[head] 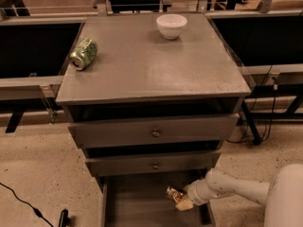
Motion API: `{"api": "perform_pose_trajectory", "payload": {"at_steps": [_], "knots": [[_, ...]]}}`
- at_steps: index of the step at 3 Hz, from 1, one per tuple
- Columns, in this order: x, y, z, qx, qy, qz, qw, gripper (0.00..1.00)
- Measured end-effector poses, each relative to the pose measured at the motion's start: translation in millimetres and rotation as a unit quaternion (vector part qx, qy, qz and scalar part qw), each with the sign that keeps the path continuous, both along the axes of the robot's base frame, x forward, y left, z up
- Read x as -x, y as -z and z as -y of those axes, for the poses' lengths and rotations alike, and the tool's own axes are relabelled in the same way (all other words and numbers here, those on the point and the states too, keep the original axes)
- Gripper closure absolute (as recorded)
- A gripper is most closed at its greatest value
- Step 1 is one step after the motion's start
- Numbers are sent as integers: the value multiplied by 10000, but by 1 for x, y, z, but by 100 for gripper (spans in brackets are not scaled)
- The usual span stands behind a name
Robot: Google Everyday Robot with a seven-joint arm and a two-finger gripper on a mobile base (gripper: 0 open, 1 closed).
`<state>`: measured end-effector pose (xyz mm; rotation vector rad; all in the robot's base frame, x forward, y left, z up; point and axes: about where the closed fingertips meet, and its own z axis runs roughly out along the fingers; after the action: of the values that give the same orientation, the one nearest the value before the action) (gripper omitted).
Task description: Place orange can into bottom drawer
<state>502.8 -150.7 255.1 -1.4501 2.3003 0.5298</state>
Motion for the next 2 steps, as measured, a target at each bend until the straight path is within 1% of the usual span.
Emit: {"api": "perform_pose_trajectory", "payload": {"at_steps": [1,2], "knots": [[-7,14,-10,-698,-376,-257,9965,100],[-2,11,-10,-685,-437,-341,9961,100]]}}
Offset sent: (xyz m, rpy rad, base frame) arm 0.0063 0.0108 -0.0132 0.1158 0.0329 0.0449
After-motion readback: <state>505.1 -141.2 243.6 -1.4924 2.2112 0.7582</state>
